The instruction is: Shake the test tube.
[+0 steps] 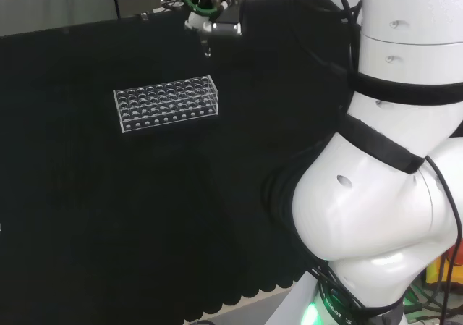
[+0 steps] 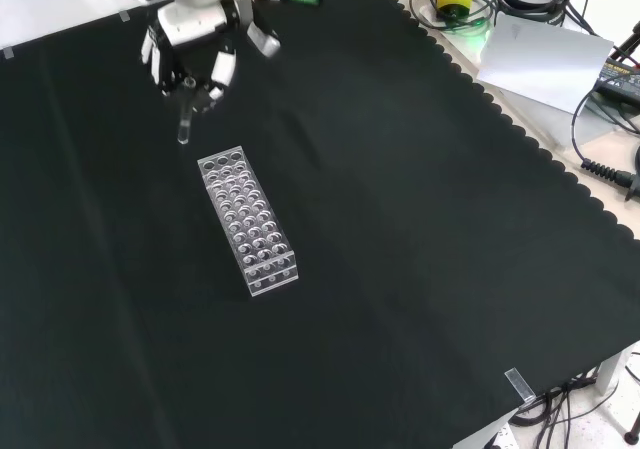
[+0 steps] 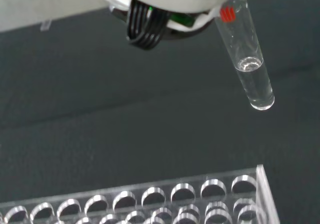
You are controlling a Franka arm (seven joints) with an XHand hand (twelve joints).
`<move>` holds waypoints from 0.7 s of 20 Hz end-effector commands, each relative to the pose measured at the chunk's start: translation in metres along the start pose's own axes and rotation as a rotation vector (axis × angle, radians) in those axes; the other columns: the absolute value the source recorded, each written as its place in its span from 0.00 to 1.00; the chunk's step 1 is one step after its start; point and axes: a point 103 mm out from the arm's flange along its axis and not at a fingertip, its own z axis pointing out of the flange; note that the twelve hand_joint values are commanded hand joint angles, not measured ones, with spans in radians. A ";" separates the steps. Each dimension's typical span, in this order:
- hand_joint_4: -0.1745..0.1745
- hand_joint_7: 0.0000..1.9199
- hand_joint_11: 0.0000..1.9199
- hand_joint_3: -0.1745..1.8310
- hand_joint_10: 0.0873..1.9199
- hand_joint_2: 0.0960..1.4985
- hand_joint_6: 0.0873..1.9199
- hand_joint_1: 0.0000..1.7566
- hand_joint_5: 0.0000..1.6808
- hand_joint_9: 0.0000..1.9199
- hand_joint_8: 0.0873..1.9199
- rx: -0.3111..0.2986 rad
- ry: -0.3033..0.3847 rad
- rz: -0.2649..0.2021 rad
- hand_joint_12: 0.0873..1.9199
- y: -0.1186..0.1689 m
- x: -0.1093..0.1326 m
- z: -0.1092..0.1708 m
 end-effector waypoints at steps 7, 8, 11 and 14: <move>0.00 0.86 0.47 0.40 0.31 0.42 0.32 0.69 0.75 0.78 0.27 -0.063 0.006 -0.012 0.61 -0.018 0.000 -0.073; 0.00 0.86 0.47 0.40 0.31 0.42 0.32 0.69 0.75 0.78 0.27 -0.065 0.010 -0.015 0.61 -0.020 0.003 -0.075; 0.00 0.86 0.47 0.40 0.31 0.42 0.32 0.69 0.75 0.78 0.27 -0.060 0.035 -0.036 0.61 -0.028 0.022 -0.076; 0.00 0.86 0.47 0.40 0.31 0.42 0.32 0.69 0.75 0.78 0.27 -0.051 0.072 -0.079 0.61 -0.036 0.053 -0.072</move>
